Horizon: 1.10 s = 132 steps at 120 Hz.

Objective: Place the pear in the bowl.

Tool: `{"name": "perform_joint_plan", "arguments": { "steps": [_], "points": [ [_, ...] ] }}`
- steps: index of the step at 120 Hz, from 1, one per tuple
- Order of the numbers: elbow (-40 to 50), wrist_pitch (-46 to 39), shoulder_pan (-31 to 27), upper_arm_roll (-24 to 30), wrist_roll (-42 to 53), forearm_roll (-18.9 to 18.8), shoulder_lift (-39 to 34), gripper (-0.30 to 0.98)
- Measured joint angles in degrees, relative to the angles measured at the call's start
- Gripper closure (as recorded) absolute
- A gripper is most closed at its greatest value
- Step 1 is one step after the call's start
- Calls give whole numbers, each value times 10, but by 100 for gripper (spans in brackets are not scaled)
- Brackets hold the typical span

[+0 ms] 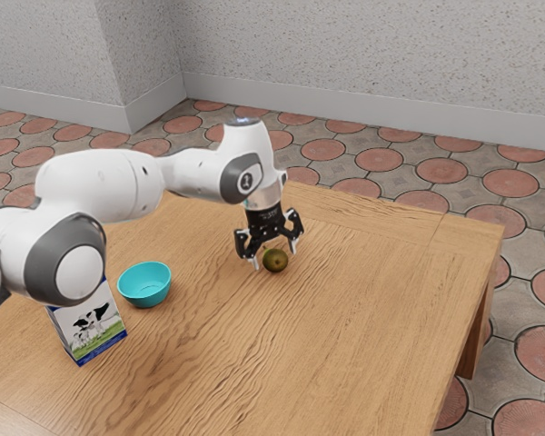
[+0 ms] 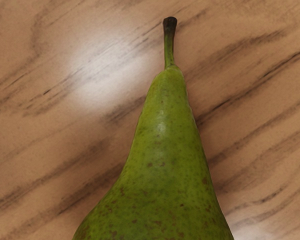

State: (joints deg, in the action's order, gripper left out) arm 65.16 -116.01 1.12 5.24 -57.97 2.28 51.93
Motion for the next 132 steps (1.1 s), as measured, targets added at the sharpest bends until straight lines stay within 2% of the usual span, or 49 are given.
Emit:
{"name": "perform_joint_plan", "arguments": {
  "steps": [34,63,132],
  "points": [
    [-12,-3,3,3,-28,-8,18,1],
    [-12,-10,6,0,-43,-10,20,16],
    [-5,-14,6,2,-62,-10,3,33]
  ]
}}
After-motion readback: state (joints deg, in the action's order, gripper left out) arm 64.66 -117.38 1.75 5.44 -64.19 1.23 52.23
